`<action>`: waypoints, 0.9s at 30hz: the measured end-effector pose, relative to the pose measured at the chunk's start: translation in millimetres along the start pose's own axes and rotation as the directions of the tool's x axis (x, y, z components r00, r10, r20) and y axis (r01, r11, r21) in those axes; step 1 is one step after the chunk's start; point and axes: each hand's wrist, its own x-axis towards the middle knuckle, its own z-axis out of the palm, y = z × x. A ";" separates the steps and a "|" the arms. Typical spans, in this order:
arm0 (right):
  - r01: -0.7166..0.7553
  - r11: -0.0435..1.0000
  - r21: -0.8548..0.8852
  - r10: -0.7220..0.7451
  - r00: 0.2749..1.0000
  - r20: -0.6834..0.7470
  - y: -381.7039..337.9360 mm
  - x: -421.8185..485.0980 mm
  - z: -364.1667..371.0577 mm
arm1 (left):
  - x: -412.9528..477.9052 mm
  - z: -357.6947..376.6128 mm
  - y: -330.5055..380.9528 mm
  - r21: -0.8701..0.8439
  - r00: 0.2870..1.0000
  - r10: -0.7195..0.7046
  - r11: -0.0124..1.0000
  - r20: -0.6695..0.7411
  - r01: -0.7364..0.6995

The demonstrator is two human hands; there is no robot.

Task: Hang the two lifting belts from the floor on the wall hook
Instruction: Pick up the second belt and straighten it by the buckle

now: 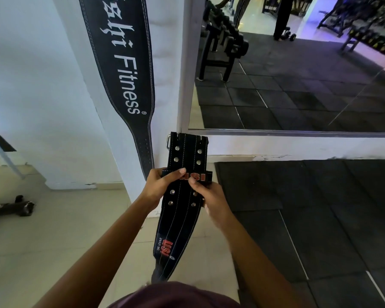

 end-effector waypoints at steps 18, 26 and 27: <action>0.042 0.993 0.112 -0.040 0.999 -0.014 -10.1 3.7 20.8 | 16.2 -26.1 28.6 0.080 0.961 -0.094 0.994 0.261 0.075; 0.102 0.986 0.135 -0.089 0.991 -0.101 -25.2 20.1 7.5 | -14.0 -35.0 -26.5 0.104 0.972 -0.099 0.991 0.215 0.078; 0.097 0.986 0.135 -0.084 0.992 -0.098 -23.1 18.3 5.5 | -12.7 -32.8 -25.2 0.090 0.973 -0.085 0.994 0.215 0.067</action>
